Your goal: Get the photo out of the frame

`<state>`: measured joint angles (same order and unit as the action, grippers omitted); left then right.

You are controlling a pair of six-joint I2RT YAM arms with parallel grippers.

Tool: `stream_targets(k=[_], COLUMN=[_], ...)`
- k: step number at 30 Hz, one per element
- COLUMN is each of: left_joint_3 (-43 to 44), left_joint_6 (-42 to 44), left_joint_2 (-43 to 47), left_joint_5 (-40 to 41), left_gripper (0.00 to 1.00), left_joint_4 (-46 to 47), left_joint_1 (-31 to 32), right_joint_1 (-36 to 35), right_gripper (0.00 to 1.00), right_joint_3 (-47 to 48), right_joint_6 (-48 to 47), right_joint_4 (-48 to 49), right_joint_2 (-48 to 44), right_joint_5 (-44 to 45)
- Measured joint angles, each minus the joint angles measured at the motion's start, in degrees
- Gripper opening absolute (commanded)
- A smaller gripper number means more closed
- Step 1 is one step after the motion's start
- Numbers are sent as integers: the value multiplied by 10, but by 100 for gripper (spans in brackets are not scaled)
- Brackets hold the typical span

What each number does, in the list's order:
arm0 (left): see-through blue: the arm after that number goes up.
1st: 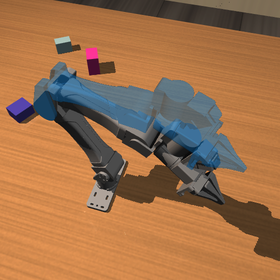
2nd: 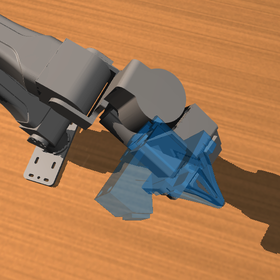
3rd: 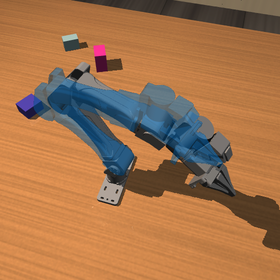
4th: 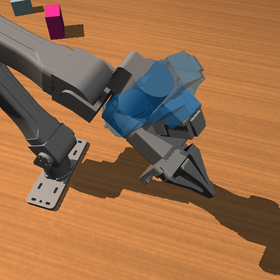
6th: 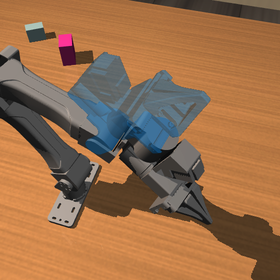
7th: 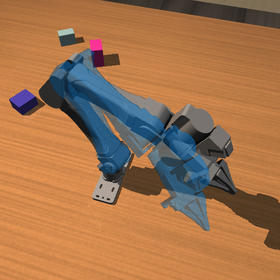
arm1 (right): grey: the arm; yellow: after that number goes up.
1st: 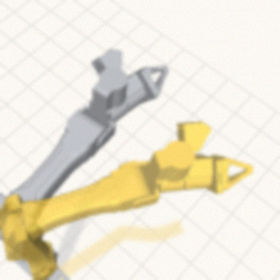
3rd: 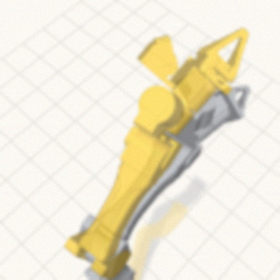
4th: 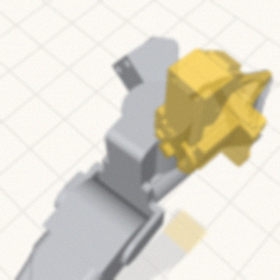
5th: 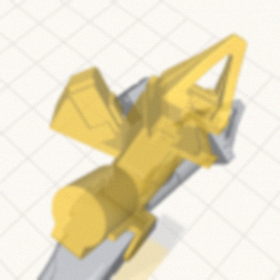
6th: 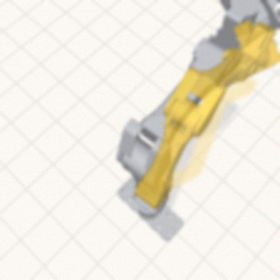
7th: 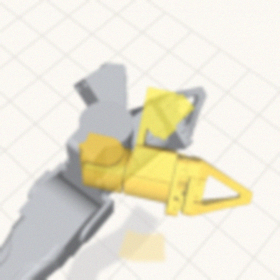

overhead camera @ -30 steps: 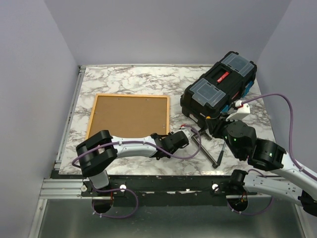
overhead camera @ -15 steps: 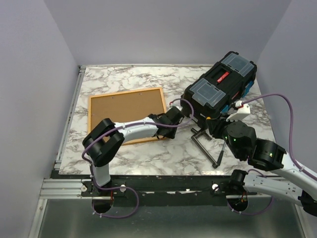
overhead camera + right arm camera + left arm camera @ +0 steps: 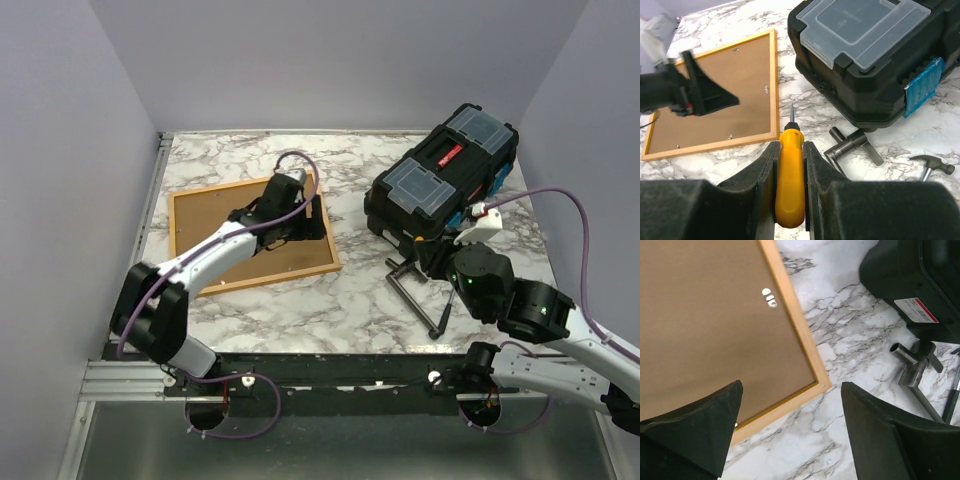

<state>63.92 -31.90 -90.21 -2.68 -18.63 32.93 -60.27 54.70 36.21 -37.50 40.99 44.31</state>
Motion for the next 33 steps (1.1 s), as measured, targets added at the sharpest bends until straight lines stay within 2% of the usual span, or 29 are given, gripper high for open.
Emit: stream_targets(k=[2,5,10,20,25,33], left_joint_3=[-52,-139,-260,-292,-327,-394], left_joint_6=[-1,-10,-45,-85,-106,-138], left_joint_2=[63,136,191,193,190,281], left_joint_5=[-4,-5,-5,-11,-21,-16], left_gripper=[90,90,90,85,83,83], left_joint_4=[9,23,38,87,121,140], left_joint_1=[-21,-47,-95,-168,-171,-136], right_joint_1=[0,0,0,0,0,0], right_gripper=[1,1,1,1,1,1], right_joint_3=[0,0,0,0,0,0], right_joint_6=[0,0,0,0,-1,-5], right_joint_4=[0,1,2,10,19,32], right_joint_2=[0,0,3,7,13,27], right_joint_5=[0,0,-3,-20,-24,-29])
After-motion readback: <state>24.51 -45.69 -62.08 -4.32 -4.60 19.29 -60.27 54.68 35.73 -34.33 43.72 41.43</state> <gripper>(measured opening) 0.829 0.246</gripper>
